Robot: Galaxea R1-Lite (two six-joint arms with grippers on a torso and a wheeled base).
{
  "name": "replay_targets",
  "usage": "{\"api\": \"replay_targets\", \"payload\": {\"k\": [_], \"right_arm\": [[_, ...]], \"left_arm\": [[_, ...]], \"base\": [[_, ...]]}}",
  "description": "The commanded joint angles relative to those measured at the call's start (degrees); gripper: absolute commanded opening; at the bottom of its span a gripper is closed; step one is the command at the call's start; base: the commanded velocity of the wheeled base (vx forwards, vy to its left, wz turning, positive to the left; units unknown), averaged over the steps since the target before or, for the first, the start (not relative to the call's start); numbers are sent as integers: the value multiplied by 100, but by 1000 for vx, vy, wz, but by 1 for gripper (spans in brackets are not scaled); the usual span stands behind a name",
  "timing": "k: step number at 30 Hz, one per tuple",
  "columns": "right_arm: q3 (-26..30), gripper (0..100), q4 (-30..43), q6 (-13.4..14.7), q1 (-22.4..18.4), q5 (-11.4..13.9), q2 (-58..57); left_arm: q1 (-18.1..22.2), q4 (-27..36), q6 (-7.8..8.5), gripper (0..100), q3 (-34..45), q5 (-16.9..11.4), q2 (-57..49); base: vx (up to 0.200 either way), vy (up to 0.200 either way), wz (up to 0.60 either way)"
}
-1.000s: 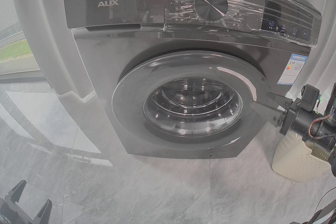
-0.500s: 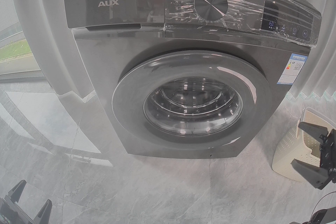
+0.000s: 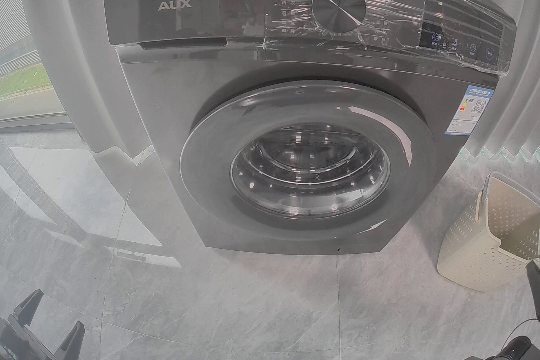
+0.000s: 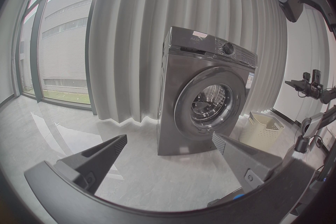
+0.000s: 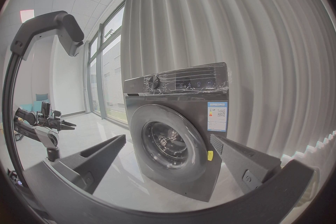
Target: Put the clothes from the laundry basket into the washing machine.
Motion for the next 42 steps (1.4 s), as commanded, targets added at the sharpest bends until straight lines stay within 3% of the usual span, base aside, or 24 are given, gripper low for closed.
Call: {"api": "replay_targets", "payload": {"k": [1, 4, 5, 6, 7, 9, 15, 17, 18, 19, 21, 24, 25, 26, 31, 33, 34, 37, 40, 41, 42], "right_arm": [[329, 100, 803, -14, -356, 8, -1591], [645, 100, 653, -14, -365, -36, -1626], [768, 100, 390, -5, -374, -264, -1583], [768, 100, 398, -5, -374, -335, -1574], [768, 100, 609, -14, -374, -774, -1574], [768, 100, 987, -75, -374, -1249, -1574], [768, 100, 2271, -207, -400, -2259, -1574], [768, 100, 2420, -251, -497, -2312, -1618], [768, 100, 2596, -268, -866, -2277, -1890], [768, 100, 2613, -286, -954, -2189, -2075], [768, 100, 2622, -268, -901, -2057, -2101], [768, 100, 2622, -128, -875, -2163, -2101], [768, 100, 2692, 92, -883, -2277, -2101], [768, 100, 2745, 109, -883, -2286, -2092], [768, 100, 2772, 101, -883, -2286, -2092], [768, 100, 2780, 101, -883, -2286, -2092], [768, 100, 2780, 92, -892, -2277, -2092], [768, 100, 2815, -312, -892, -2022, -2092], [768, 100, 2815, -172, -892, -2013, -2084], [768, 100, 2833, 13, -883, -2189, -2084], [768, 100, 2833, 22, -883, -2216, -2084]], "left_arm": [[-1, -2, -23, 100, 101, -10, 9], [-1, -2, -23, 100, 101, -10, 9], [-1, -2, -23, 100, 101, -10, 9], [-1, -2, -23, 100, 101, -10, 9], [-1, -2, -23, 100, 101, -10, 9], [-1, -2, -15, 100, 101, -10, 9], [-1, -2, -15, 100, 101, -10, 9], [-1, -2, -15, 100, 101, -10, 9], [-1, -2, -15, 100, 101, -10, 9], [-1, -2, -6, 100, 101, -1, 9], [-1, -2, 47, 100, 101, -1, 9], [-1, -2, 82, 100, 101, -1, 9], [-1, -2, 21, 100, 101, 34, 9], [8, -2, 38, 100, 101, 60, 9], [764, 16, 82, 100, 101, 192, -386], [773, 7, 82, 100, 101, 280, -474], [737, 16, 56, 100, 101, 500, -395], [729, 7, 3, 100, 101, 508, -404], [729, 16, 3, 100, 101, 561, -404], [729, 42, -15, 100, 101, 649, -395], [737, 51, -32, 100, 101, 719, -395]], "base": [[0, 0, 0], [0, 0, 0], [0, 0, 0], [0, 0, 0], [0, 0, 0], [0, 0, 0], [0, 0, 0], [0, 0, 0], [0, 0, 0], [0, 0, 0], [0, 0, 0], [0, 0, 0], [0, 0, 0], [0, 0, 0], [0, 0, 0], [0, 0, 0], [0, 0, 0], [0, 0, 0], [0, 0, 0], [0, 0, 0], [0, 0, 0]]}}
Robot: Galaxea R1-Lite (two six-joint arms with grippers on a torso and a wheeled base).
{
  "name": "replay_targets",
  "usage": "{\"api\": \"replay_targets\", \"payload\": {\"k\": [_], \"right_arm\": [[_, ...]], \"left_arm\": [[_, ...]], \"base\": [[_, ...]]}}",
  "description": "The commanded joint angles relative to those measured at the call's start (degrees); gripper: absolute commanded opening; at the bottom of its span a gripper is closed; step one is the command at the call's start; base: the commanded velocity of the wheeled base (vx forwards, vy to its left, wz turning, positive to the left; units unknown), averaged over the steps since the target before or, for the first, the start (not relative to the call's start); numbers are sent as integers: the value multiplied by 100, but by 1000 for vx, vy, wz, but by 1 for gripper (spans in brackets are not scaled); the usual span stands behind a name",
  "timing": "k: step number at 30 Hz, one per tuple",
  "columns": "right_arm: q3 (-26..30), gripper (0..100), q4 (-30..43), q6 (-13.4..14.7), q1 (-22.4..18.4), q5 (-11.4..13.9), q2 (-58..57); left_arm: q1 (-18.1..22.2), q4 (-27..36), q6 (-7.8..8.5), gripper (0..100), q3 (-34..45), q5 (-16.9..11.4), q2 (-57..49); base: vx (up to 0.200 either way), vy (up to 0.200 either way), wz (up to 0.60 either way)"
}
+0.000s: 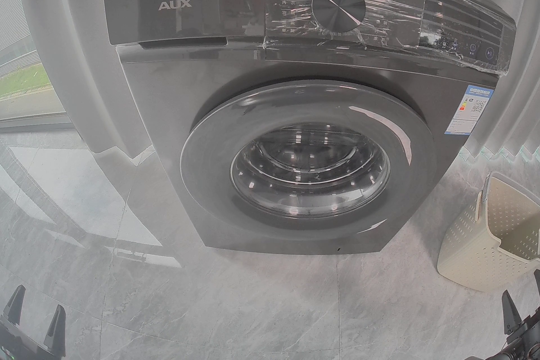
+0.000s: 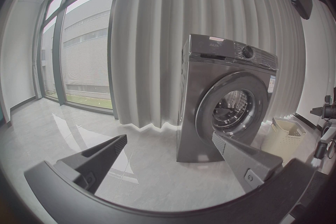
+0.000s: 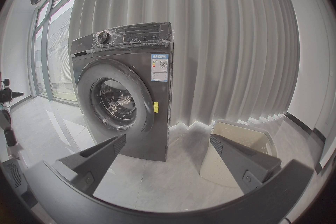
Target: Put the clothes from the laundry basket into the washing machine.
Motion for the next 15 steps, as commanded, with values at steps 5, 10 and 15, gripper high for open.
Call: {"api": "replay_targets", "payload": {"k": [5, 10, 15], "right_arm": [[101, 100, 16, 242, 34, -99, -6], [101, 100, 16, 225, 25, -55, -6], [101, 100, 16, 225, 34, -55, -15]], "left_arm": [[29, 53, -166, 100, 92, -281, -39], [11, 27, -263, 100, 101, 106, -74], [2, 141, 10, 100, 101, 440, -83]], "base": [[0, 0, 0], [0, 0, 0], [0, 0, 0]]}}
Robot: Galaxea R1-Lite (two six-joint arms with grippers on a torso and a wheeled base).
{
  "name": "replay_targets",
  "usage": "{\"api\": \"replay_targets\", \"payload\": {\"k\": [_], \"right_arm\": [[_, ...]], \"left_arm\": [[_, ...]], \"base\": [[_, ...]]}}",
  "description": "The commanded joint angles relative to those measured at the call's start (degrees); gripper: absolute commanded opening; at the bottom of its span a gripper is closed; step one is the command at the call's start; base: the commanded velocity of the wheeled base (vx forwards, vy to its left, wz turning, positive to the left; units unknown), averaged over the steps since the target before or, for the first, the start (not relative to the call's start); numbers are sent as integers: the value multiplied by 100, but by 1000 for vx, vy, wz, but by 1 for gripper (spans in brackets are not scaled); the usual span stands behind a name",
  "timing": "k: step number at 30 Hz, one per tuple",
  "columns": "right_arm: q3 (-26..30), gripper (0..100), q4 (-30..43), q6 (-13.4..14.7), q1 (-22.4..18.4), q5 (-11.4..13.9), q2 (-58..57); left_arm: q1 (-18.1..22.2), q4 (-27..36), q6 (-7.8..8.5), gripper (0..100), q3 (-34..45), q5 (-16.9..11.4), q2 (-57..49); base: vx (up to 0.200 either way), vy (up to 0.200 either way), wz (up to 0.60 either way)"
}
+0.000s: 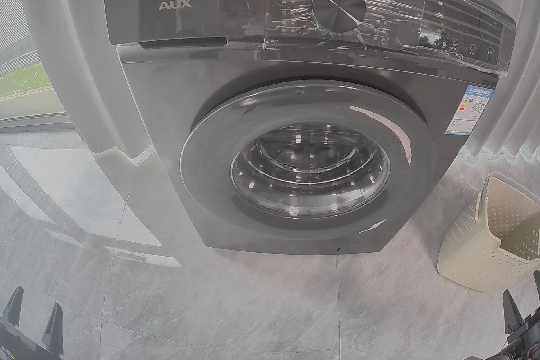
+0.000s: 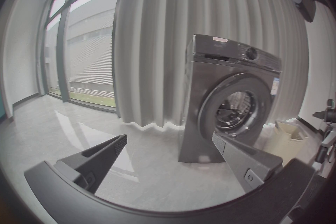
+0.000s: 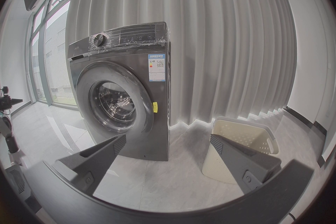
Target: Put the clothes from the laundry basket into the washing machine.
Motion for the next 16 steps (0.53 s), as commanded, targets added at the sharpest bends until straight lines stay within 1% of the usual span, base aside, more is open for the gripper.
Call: {"api": "replay_targets", "payload": {"k": [1, 3, 16], "right_arm": [[101, 100, -4, -9, 13, 11, -4], [101, 100, -4, -9, 13, 11, -4], [101, 100, -4, -18, 13, 11, -4]], "left_arm": [[-22, 73, 170, 100, 101, 208, -28], [-22, 82, 170, 100, 101, 155, -46], [-22, 82, 179, 100, 101, 146, -46]], "base": [[0, 0, 0], [0, 0, 0], [0, 0, 0]]}}
